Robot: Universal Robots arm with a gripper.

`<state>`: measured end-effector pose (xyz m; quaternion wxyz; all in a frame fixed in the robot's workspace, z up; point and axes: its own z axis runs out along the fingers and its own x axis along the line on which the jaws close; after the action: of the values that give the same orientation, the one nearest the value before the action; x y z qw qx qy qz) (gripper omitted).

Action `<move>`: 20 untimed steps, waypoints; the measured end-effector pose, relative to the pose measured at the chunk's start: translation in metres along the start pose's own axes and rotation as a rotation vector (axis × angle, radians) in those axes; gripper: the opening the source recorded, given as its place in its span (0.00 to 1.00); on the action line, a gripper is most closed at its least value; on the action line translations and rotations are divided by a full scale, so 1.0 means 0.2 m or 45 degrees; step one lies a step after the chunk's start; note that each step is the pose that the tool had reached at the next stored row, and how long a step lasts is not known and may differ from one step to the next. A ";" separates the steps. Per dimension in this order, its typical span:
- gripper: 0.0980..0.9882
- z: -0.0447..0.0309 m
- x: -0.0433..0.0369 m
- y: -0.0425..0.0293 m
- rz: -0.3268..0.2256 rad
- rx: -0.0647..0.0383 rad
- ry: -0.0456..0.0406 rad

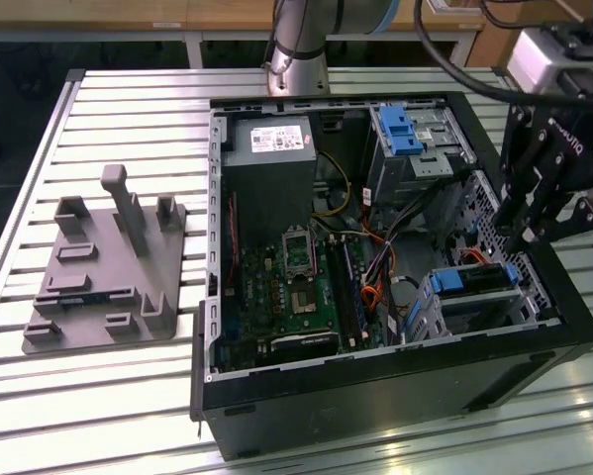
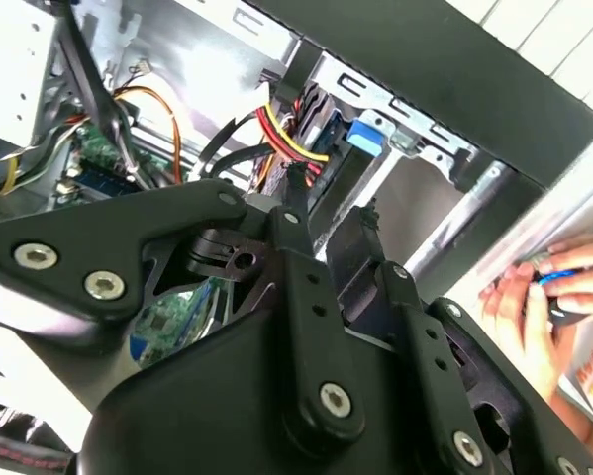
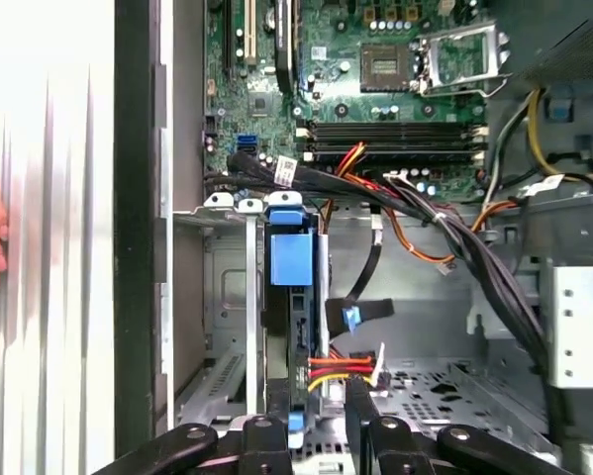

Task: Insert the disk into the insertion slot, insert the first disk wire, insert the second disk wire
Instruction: 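Insert the first disk wire, then insert the second disk wire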

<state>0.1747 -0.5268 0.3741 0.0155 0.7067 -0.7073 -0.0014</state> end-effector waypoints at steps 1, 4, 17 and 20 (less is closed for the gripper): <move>0.30 -0.019 0.000 0.000 0.001 0.000 0.000; 0.30 -0.033 0.000 0.000 0.002 0.000 0.000; 0.30 -0.035 -0.005 0.000 0.002 0.000 0.000; 0.30 -0.034 -0.043 0.008 0.002 0.000 0.011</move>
<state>0.1733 -0.5182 0.3808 0.0186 0.7061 -0.7079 0.0017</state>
